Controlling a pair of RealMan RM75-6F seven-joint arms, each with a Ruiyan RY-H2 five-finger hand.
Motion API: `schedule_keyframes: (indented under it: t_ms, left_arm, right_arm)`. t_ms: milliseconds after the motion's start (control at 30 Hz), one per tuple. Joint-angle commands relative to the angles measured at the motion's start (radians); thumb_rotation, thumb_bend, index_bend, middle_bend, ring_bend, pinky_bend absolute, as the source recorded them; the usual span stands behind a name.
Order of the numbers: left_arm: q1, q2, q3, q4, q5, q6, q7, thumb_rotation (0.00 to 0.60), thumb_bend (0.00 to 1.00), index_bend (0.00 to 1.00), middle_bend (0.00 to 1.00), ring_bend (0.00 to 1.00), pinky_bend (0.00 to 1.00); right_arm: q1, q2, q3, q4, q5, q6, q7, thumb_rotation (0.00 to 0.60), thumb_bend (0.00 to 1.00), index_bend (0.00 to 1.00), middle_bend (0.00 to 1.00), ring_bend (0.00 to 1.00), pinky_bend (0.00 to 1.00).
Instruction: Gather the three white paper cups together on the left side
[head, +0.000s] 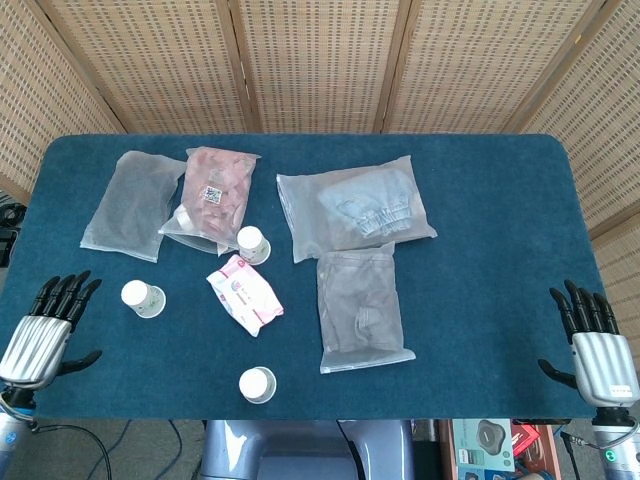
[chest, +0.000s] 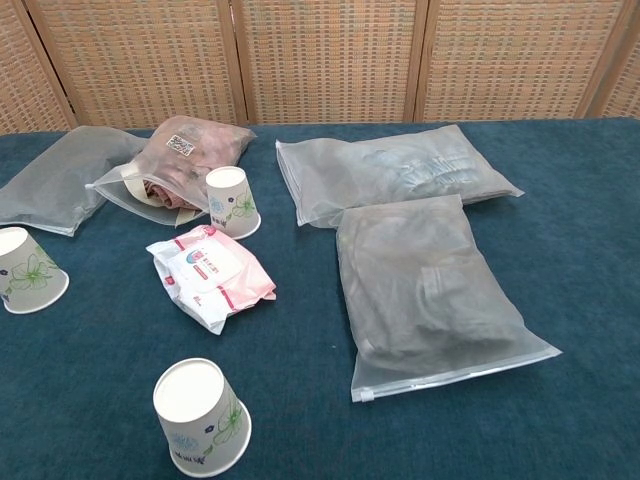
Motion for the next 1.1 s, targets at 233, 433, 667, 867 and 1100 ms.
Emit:
schedule_keyframes:
  t_ms: [233, 433, 667, 867, 1100]
  left_arm:
    - [-0.132, 0.038, 0.051, -0.118, 0.180, -0.152, 0.032, 0.600, 0.17, 0.00, 0.00, 0.00, 0.00]
    - [-0.200, 0.007, 0.065, -0.180, 0.207, -0.279, 0.114, 0.600, 0.17, 0.00, 0.00, 0.00, 0.00]
    - [-0.251, -0.051, 0.054, -0.218, 0.192, -0.367, 0.205, 0.600, 0.17, 0.00, 0.00, 0.00, 0.00]
    - [-0.292, -0.087, 0.046, -0.260, 0.169, -0.427, 0.238, 0.600, 0.17, 0.00, 0.00, 0.00, 0.00]
    - [-0.333, -0.120, 0.021, -0.290, 0.076, -0.510, 0.311, 0.600, 0.17, 0.14, 0.00, 0.00, 0.00]
  right_arm:
    - [0.000, 0.003, 0.003, 0.004, 0.006, -0.003, 0.016, 0.600, 0.09, 0.00, 0.00, 0.00, 0.00]
    - [0.003, 0.001, 0.006, 0.007, 0.014, -0.011, 0.017, 0.600, 0.09, 0.00, 0.00, 0.00, 0.00]
    - [0.004, 0.000, 0.009, 0.010, 0.018, -0.012, 0.018, 0.600, 0.09, 0.00, 0.00, 0.00, 0.00]
    - [0.002, 0.003, 0.012, 0.012, 0.024, -0.011, 0.026, 0.600, 0.09, 0.00, 0.00, 0.00, 0.00]
    - [0.001, 0.006, 0.014, 0.016, 0.030, -0.012, 0.041, 0.600, 0.09, 0.00, 0.00, 0.00, 0.00]
